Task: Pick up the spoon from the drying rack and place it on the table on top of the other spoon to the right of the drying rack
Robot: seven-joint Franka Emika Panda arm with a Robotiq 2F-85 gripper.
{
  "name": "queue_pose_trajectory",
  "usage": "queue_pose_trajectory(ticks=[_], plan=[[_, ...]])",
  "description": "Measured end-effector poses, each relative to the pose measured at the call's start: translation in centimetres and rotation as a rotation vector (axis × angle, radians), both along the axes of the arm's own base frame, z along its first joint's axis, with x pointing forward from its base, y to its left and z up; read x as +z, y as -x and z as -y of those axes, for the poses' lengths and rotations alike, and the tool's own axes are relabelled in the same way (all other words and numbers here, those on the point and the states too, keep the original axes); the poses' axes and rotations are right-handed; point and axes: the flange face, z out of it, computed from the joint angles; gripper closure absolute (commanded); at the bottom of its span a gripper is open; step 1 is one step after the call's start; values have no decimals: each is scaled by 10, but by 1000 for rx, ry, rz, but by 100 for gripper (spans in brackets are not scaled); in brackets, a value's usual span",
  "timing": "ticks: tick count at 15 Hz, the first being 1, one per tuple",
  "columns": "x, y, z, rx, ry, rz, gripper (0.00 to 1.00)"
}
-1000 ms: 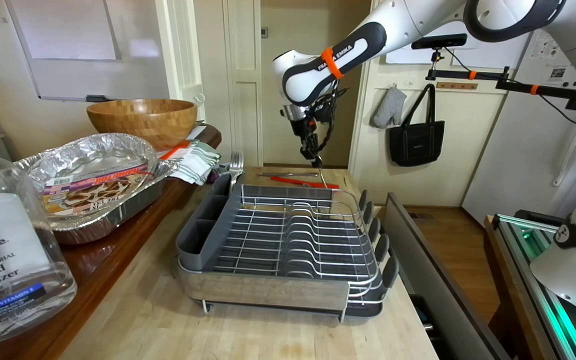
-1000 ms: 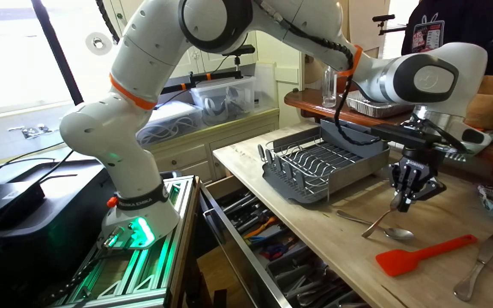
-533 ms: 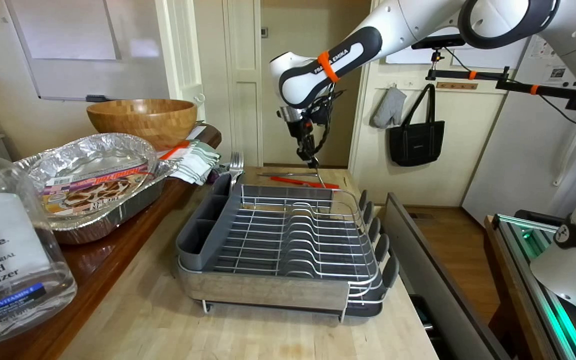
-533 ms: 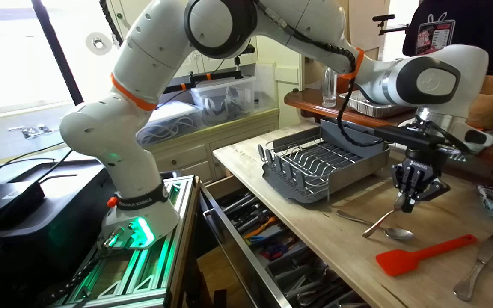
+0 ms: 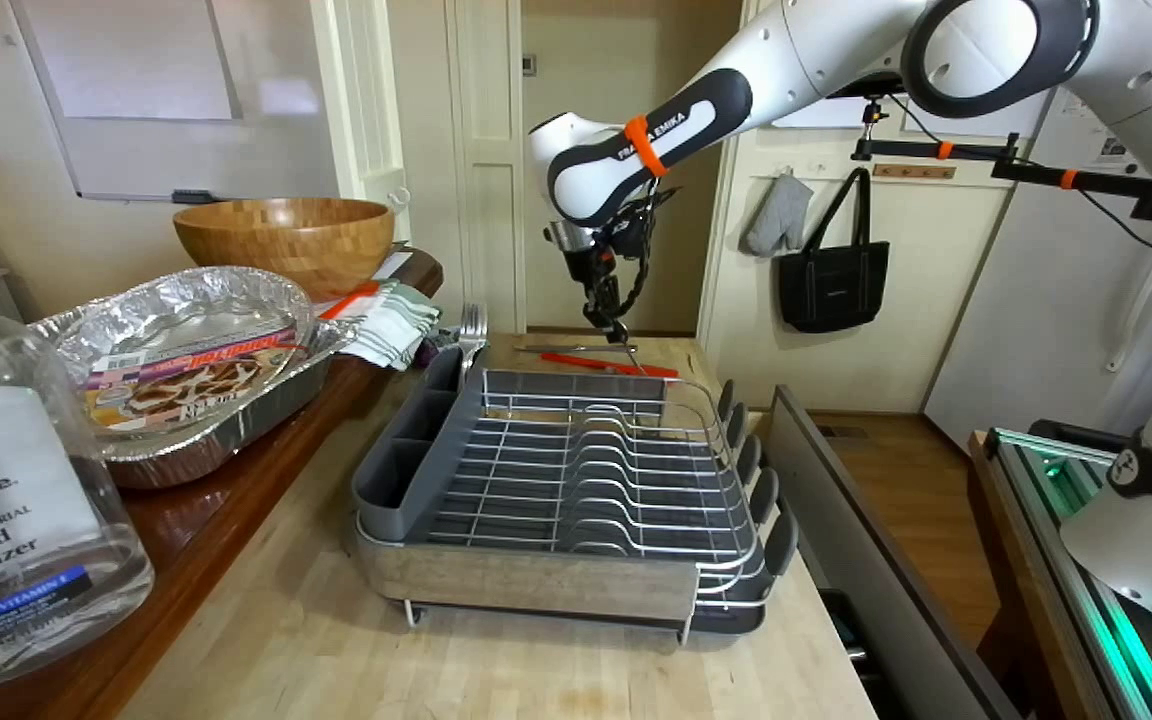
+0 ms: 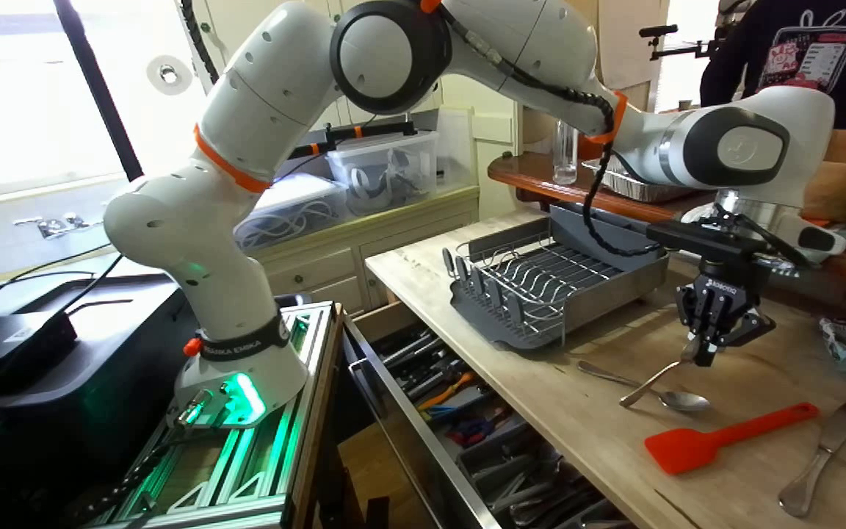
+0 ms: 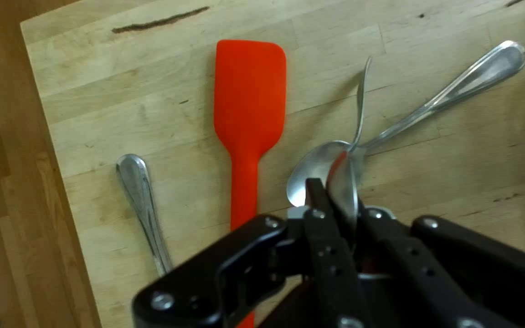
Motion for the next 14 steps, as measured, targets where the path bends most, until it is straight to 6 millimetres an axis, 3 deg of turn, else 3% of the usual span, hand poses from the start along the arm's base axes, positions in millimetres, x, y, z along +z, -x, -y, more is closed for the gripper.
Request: queue_pose_trajectory(ticks=[14], plan=[[-65, 3, -32, 41, -23, -78, 98]])
